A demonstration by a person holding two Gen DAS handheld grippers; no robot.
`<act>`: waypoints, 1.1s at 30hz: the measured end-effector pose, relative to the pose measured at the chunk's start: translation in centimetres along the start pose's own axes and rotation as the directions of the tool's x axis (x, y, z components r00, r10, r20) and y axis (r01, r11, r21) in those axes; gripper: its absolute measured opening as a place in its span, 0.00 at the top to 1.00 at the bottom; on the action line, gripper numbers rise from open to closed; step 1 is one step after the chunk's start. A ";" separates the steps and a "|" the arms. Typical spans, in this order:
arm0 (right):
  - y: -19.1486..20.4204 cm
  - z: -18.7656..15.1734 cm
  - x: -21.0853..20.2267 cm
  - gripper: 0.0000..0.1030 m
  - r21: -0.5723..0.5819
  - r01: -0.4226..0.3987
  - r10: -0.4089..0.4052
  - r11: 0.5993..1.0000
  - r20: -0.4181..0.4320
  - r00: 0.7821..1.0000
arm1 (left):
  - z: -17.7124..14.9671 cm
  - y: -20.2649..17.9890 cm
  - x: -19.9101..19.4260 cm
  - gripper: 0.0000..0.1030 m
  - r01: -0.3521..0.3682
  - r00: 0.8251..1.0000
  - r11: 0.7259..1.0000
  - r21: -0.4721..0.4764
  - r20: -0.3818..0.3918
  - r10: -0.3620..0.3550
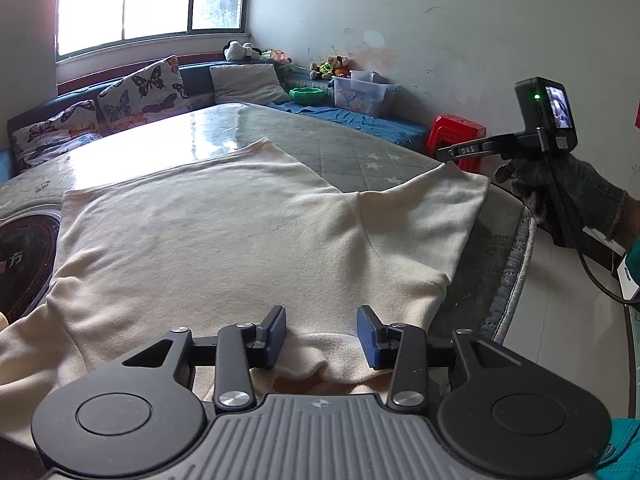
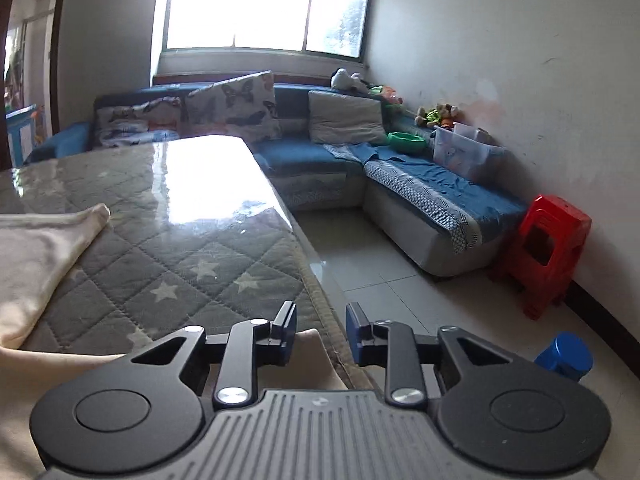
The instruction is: Fold clothes
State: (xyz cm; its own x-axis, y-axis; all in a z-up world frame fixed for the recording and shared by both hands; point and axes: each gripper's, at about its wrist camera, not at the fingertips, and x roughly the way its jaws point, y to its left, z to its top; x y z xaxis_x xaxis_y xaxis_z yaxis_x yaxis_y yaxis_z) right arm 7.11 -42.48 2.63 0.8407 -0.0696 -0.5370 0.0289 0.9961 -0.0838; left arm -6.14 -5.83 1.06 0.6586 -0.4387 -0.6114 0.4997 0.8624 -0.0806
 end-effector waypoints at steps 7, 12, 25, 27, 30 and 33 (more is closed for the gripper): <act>1.0 -1.8 -3.5 0.65 -0.022 -0.083 0.083 0.996 -0.002 0.997 | -0.2 0.0 0.0 0.54 0.007 1.000 1.000 0.003 0.008 -0.008; 1.4 -2.7 -3.2 0.63 -0.012 -0.095 0.094 0.995 -0.058 0.994 | -0.2 0.2 -0.5 0.54 0.009 1.000 1.000 -0.016 0.006 -0.008; 12.3 0.6 -6.7 0.58 -0.198 -0.426 0.433 0.883 -0.008 0.901 | 0.1 10.0 -5.4 0.53 -0.208 0.973 0.940 -0.270 0.038 0.226; 14.5 0.8 -7.2 0.57 -0.236 -0.484 0.494 0.843 -0.016 0.869 | -0.3 12.4 -5.9 0.54 -0.252 0.963 0.909 -0.333 0.010 0.271; 18.9 0.5 -7.8 0.55 -0.315 -0.584 0.598 0.748 -0.062 0.799 | -1.1 15.4 -6.3 0.54 -0.318 0.943 0.863 -0.393 -0.039 0.330; 21.7 -0.3 -7.7 0.55 -0.355 -0.627 0.631 0.694 -0.120 0.766 | -1.8 17.4 -6.6 0.55 -0.380 0.921 0.828 -0.411 -0.084 0.381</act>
State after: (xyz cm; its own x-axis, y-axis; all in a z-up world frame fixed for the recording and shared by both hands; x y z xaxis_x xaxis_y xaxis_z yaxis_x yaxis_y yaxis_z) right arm 1.07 -20.38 4.71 0.5976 0.5686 -0.5654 -0.6986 0.7152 -0.0191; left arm -2.83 12.50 2.24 0.7495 -0.0540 -0.6598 -0.0678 0.9852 -0.1576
